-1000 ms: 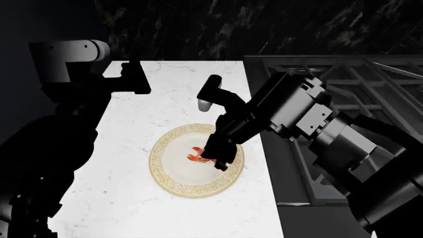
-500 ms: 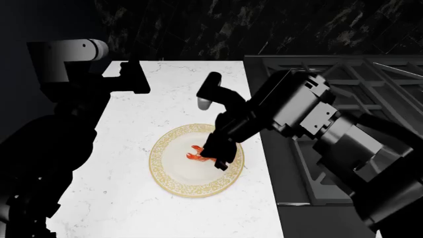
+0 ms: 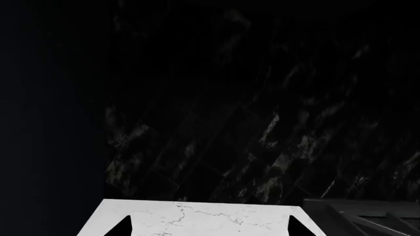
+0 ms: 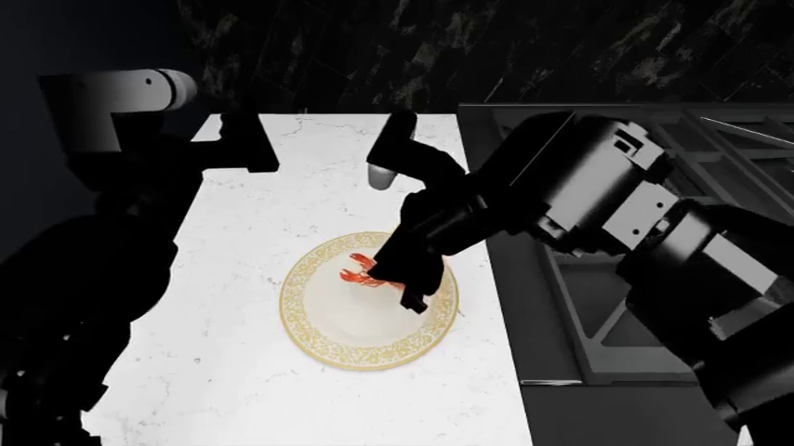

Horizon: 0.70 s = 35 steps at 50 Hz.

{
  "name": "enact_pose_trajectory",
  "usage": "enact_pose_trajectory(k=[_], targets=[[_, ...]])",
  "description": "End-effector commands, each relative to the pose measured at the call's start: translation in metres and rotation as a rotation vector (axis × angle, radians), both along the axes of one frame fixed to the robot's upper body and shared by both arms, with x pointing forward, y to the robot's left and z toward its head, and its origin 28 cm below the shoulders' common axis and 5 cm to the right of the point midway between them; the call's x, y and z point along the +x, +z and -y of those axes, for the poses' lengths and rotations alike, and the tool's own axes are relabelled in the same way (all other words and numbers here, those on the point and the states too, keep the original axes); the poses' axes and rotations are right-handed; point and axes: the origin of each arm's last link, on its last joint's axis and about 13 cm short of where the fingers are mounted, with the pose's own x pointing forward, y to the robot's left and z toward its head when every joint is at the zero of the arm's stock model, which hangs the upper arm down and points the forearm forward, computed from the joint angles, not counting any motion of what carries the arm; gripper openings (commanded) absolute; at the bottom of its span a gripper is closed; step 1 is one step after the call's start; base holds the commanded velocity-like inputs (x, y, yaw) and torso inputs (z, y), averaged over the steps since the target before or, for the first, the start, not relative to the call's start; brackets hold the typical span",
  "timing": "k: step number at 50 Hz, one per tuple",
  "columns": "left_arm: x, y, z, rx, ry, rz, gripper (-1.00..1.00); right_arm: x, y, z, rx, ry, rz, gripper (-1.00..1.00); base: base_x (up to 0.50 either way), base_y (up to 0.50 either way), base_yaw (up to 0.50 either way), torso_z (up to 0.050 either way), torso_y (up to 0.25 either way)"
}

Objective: Frozen meat rests on a plate on the counter. Retrieve the meat and place it in a pot on a burner. Then turn the burner on.

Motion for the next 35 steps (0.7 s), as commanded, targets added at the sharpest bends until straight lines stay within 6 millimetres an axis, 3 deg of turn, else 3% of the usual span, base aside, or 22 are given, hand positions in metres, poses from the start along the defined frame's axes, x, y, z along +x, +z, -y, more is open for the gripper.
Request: enact_pose_trajectory(k=[1, 35], targets=[[-0.002, 0.004, -0.001, -0.009, 0.008, 0.015, 1.0, -0.01, 0.012, 0.003, 0.043, -0.007, 0.062, -1.0, 0.0, 0.0, 0.0, 0.0, 0.0], [-0.004, 0.006, -0.003, -0.034, 0.019, 0.034, 1.0, -0.038, 0.039, 0.024, 0.258, -0.209, 0.327, -1.0, 0.0, 0.0, 0.0, 0.0, 0.0]])
